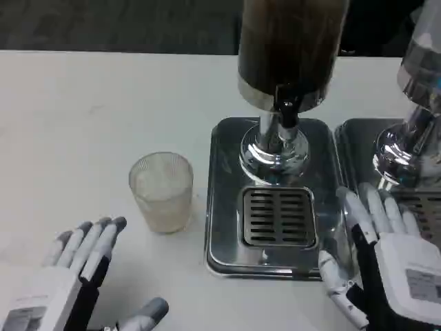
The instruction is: Grasp the cup under the faucet to collect the drink, then remove the cup.
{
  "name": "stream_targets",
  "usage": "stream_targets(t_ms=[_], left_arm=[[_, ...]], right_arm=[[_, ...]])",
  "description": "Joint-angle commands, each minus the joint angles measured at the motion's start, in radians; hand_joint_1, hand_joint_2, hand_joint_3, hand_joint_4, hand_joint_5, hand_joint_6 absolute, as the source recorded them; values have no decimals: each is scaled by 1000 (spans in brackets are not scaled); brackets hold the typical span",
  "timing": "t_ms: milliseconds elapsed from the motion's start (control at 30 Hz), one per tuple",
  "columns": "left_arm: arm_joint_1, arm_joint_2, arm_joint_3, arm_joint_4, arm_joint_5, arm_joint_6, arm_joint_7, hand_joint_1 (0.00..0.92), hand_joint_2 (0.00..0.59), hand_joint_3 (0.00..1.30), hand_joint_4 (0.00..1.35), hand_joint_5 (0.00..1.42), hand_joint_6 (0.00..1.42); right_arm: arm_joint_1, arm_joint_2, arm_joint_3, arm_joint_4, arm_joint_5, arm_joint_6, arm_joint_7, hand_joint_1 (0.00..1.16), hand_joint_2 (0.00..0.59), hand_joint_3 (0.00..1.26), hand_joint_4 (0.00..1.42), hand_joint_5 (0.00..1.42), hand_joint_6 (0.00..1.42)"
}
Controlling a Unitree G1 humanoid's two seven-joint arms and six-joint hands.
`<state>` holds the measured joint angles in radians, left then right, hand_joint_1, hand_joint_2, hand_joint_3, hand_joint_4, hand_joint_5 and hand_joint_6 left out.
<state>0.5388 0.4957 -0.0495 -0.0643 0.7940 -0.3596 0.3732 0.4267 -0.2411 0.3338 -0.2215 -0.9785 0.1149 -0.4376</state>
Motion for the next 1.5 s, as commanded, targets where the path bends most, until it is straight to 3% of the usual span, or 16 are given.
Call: stream_targets(t_ms=[33,367,767,1033,1167,1267,1500], left_arm=[[-2,4,1,1,3,3,2,0,137,0,0,0,0],[2,-4,13,-10,-6,7,13,0,137,0,0,0,0],[-20,-2,76,-1,-74,-40,41,0,137,0,0,0,0],[-96,-43,120,32,-142,-47,59,0,118,0,0,0,0],[-188,-71,115,99,-189,-23,35,0,78,0,0,0,0],[-258,-69,109,182,-227,-22,9,0,47,0,0,0,0],[-436,-67,98,467,-380,-128,-75,0,1,0,0,0,0]], right_arm=[[-10,3,-1,13,3,-5,-3,0,504,95,0,0,0],[-12,6,-3,15,15,-3,3,0,511,95,0,0,0],[6,34,15,-5,-20,25,-6,0,513,95,0,0,0],[29,36,17,-30,-24,32,7,0,513,95,0,0,0],[44,31,18,-52,-23,37,23,0,513,95,0,0,0],[60,33,17,-68,-25,42,29,0,513,95,0,0,0],[80,38,19,-91,-25,52,39,0,514,95,0,0,0]])
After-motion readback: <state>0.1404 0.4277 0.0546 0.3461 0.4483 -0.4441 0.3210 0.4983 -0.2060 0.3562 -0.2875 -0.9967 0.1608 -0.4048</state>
